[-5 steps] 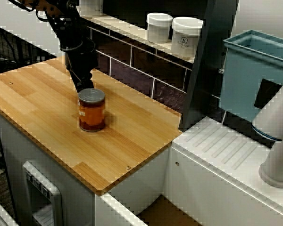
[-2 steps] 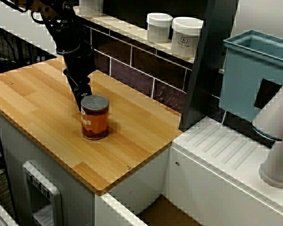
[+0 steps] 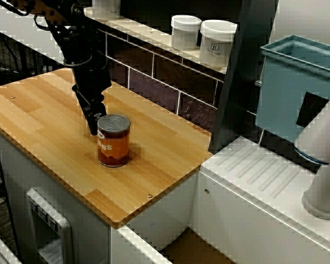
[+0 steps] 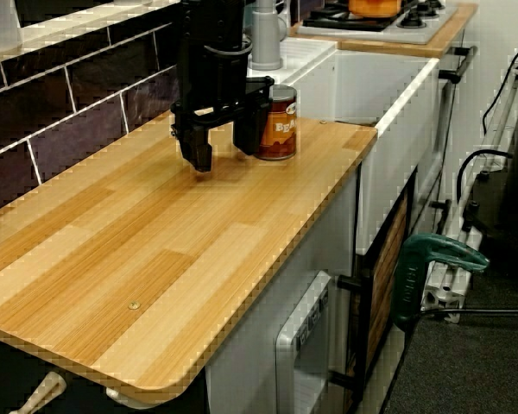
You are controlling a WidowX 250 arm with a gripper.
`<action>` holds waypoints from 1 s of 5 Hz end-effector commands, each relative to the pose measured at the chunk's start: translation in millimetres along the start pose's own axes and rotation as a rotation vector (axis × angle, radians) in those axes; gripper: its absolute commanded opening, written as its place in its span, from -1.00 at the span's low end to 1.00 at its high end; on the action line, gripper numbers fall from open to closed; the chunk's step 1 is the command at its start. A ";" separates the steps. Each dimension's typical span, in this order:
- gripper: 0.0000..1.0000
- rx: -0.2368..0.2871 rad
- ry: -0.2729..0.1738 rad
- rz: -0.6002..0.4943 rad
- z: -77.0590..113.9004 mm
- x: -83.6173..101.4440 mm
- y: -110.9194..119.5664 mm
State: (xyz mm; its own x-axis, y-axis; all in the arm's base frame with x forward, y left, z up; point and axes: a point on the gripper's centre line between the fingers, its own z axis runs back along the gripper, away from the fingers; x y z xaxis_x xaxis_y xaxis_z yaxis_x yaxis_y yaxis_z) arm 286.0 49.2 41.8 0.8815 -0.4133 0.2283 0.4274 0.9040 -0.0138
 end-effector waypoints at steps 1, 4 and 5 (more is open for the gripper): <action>1.00 0.004 -0.040 0.011 21.8 -3.5 -27.5; 1.00 -0.020 -0.045 -0.039 18.8 -1.8 -49.1; 1.00 -0.018 -0.053 -0.041 23.8 -5.1 -46.3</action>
State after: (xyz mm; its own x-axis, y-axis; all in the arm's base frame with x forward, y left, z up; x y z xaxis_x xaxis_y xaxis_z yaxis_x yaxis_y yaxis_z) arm 266.1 16.5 50.0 0.8638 -0.4399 0.2454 0.4647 0.8840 -0.0512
